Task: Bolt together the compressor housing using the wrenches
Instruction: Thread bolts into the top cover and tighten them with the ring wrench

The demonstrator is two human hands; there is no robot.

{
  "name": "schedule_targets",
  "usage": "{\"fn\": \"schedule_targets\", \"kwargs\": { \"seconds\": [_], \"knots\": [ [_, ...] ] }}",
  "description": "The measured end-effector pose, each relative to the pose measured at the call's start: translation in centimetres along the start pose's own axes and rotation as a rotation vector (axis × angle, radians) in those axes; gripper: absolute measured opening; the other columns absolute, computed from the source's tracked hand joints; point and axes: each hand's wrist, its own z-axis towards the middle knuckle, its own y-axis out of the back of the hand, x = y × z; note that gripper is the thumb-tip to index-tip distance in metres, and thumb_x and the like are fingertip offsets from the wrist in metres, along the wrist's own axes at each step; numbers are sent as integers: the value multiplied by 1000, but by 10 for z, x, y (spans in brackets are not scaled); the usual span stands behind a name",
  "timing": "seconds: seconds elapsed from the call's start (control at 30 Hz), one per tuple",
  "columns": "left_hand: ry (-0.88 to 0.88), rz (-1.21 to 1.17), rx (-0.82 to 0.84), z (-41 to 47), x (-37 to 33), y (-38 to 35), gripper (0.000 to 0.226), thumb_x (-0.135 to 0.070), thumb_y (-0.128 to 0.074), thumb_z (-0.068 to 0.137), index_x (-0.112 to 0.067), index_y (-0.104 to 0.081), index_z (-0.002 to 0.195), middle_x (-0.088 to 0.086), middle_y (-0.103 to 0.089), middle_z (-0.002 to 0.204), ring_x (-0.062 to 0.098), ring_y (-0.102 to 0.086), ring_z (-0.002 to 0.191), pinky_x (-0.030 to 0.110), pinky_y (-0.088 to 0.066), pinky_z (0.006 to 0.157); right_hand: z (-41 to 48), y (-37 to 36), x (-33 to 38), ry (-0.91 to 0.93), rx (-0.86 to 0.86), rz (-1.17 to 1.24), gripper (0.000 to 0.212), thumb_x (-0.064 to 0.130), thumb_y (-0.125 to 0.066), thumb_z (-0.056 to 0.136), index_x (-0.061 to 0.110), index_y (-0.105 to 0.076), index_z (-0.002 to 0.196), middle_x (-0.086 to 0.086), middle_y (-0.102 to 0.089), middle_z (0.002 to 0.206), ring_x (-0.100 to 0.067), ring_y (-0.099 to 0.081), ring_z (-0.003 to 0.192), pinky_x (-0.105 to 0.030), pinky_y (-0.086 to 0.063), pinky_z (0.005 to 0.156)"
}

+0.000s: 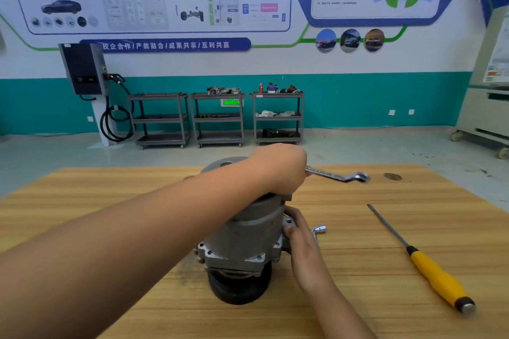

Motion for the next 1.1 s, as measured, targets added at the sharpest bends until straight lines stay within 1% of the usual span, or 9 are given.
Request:
{"fn": "schedule_targets", "kwargs": {
  "seconds": [0.1,0.23,0.37,0.57,0.63,0.7,0.8,0.97,1.1],
  "knots": [
    [-17,-40,-41,-25,5,2,46,-47,-38,97,-8,-59,109,8,-60,97,21,-54,83,31,-40,64,-1,-1,0,3,7,6,38,40,-32,79,49,-52,109,6,-69,107,-11,-64,103,-49,-47,95],
    [-35,-151,-145,-57,17,-6,60,-60,-37,89,-16,-47,129,3,-45,136,18,-45,119,29,-37,90,-2,0,-2,27,0,12,28,36,-35,93,52,-54,106,20,-69,98,2,-64,93,-38,-50,91],
    [-54,-258,-285,-89,30,-15,73,-72,-23,77,-34,-44,136,-15,-27,152,6,-33,134,26,-31,102,-1,-1,-3,36,2,28,31,41,-34,82,49,-54,105,11,-71,93,-8,-68,86,-38,-53,80],
    [19,-786,-641,-124,51,-34,28,-56,-44,87,-45,-68,97,-38,-59,110,-20,-48,110,22,-27,107,0,-2,-4,34,-15,55,33,37,-35,79,52,-56,100,12,-71,88,-6,-67,83,-34,-49,75],
    [124,-953,-716,-125,60,-36,26,-47,-46,93,-42,-71,89,-34,-66,95,-19,-55,96,2,-37,86,0,-3,-3,28,-12,49,34,37,-34,78,53,-56,99,14,-71,89,-5,-66,88,-35,-50,80],
    [235,-1044,-758,-120,70,-37,31,-31,-45,97,-37,-72,83,-29,-69,85,-18,-58,83,-3,-38,63,-1,-3,-2,25,-9,39,35,39,-33,78,54,-55,100,11,-71,94,-9,-66,96,-40,-50,87],
    [389,-1119,-724,-105,87,-35,24,-35,-48,95,-34,-70,85,-24,-70,81,-15,-59,76,11,-38,61,-2,-3,0,19,-12,54,36,37,-33,77,51,-57,101,9,-71,95,-13,-65,100,-41,-50,90],
    [551,-1265,-606,-73,107,-25,19,-40,-54,92,-23,-64,90,-12,-73,78,6,-63,89,36,-40,86,-3,-3,2,-8,-19,48,36,41,-33,76,52,-56,102,3,-69,105,-18,-62,106,-51,-44,98],
    [638,-1297,-464,-36,109,-8,20,-31,-59,92,-11,-65,92,-2,-74,77,10,-67,77,42,-44,92,-3,-3,0,-37,-17,28,38,43,-32,75,53,-54,105,9,-70,102,-13,-61,107,-51,-43,99]
  ]
}}
